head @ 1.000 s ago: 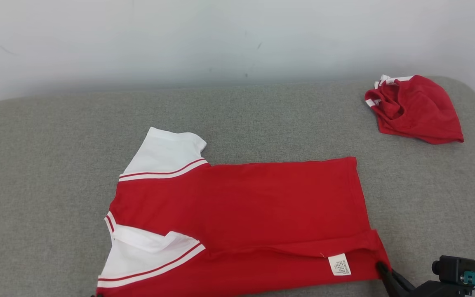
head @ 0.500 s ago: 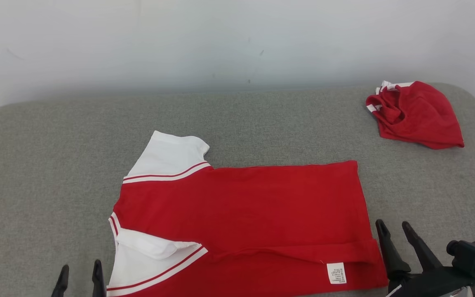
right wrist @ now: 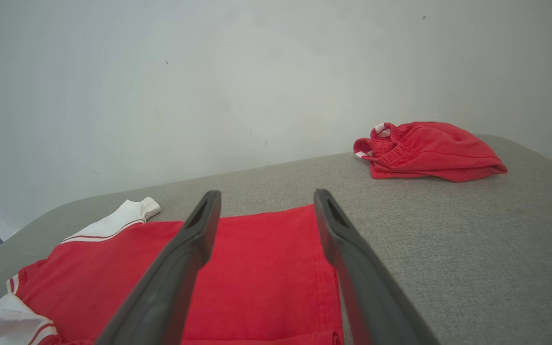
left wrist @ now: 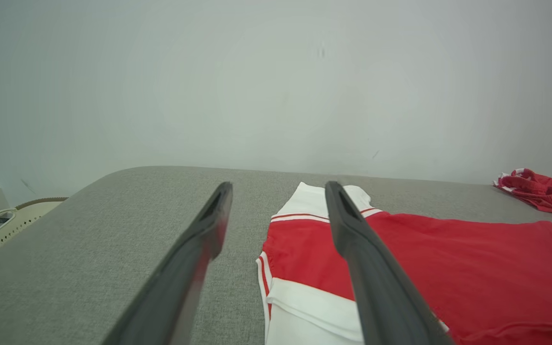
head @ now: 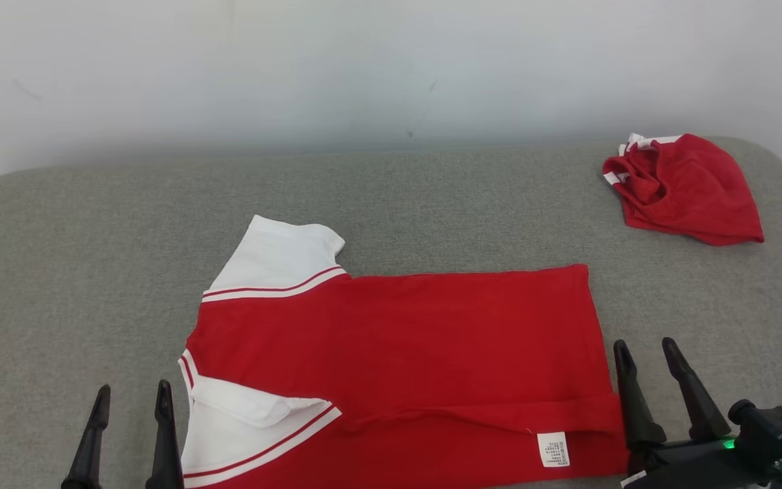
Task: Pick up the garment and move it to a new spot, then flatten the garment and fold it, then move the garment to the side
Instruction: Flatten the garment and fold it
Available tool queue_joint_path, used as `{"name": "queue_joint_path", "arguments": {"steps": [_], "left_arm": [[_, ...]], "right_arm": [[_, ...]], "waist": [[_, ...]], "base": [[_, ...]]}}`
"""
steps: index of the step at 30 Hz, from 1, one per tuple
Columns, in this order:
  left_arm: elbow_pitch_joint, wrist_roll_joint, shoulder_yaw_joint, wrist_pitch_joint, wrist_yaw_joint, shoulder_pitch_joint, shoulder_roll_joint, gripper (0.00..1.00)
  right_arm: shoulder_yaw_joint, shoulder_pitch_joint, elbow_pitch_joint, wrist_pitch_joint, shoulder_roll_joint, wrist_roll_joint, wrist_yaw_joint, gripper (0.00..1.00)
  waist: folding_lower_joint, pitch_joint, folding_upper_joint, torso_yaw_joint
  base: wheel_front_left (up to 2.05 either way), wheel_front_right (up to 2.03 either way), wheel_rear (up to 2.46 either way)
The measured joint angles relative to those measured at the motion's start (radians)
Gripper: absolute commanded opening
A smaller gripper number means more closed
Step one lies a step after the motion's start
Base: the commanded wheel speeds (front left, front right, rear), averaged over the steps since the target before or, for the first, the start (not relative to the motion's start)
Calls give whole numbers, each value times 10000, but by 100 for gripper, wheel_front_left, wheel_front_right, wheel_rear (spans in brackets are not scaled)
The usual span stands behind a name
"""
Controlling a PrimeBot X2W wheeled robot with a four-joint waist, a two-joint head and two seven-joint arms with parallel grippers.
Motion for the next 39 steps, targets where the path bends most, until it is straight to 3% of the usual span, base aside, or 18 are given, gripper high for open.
{"name": "queue_joint_path", "arguments": {"steps": [4, 7, 15, 19, 30, 39], "left_arm": [[226, -19, -2, 0, -174, -309, -13, 100], [677, -105, -77, -4, -579, -823, 105, 100], [2249, -934, 36, 867, -1373, -3559, 1620, 100], [2629, -1461, -127, 1572, -1505, -4510, 2219, 100], [4414, -3315, -1779, 3630, -1584, -7443, 4387, 100], [6681, -3770, -2535, 4151, -1584, -8782, 5129, 100]], "right_arm": [[98, -112, 186, -82, 130, -274, 0, 100], [238, -342, 286, -128, 198, -435, 0, 100], [675, -1867, 454, -293, 581, -646, -2, 100], [736, -2321, 642, -339, 903, -577, 0, 100], [1162, -3747, 821, -395, 1526, -341, 0, 100], [1315, -4268, 708, -410, 1756, -209, -2, 100]], "waist": [[-1, 52, 0, -164], [0, 147, 0, -308], [0, 682, 0, -1010], [0, 973, 0, -1355], [2, 2253, 1, -2572], [2, 3305, 1, -3426]], "base": [[0, 0, 0], [0, 0, 0], [0, 0, 0], [0, 0, 0], [0, 0, 0], [0, 0, 0]]}}
